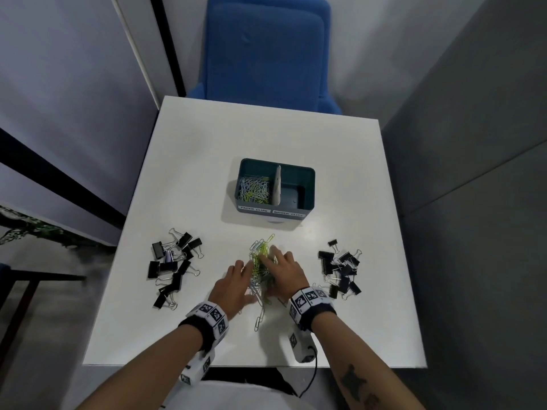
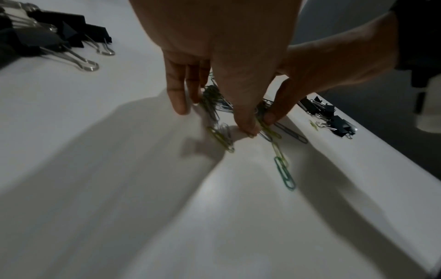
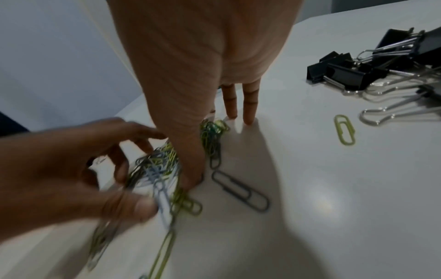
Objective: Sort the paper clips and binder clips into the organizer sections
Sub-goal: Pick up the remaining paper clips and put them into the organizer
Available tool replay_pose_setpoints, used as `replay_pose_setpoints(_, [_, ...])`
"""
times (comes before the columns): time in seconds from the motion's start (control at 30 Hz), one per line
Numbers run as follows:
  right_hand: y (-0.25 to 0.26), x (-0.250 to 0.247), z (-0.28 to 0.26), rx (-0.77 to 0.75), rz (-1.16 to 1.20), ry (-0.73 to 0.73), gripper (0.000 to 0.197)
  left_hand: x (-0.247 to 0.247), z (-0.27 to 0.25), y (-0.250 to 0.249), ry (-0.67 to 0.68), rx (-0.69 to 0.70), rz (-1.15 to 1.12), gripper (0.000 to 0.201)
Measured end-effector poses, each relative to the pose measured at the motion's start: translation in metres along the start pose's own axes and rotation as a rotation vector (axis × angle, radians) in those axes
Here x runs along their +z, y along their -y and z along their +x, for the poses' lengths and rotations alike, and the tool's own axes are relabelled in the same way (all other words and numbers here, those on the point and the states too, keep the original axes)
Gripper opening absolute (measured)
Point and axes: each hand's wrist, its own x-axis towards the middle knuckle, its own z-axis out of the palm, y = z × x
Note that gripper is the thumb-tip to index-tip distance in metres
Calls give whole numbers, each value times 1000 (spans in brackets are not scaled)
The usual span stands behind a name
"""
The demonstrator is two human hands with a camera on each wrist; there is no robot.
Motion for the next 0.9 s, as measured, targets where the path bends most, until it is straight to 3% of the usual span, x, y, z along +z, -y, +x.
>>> replay_pose_setpoints(0.17, [9,9,-6,85,111,-80,47,-5,10,14,-45,60,-28,36])
replay_pose_setpoints(0.37, [7,1,-3,134,220,-75,27,-14,17,21,-30,8,-136,7])
replay_pose_setpoints(0.6, [-7,-9,-8,146,319,-100,18,-32,16,25,-97,-66,-324,10])
replay_pose_setpoints(0.9, [-15,-21,-24,176,439,-162,11,-124,42,9,-334,73,-449,10])
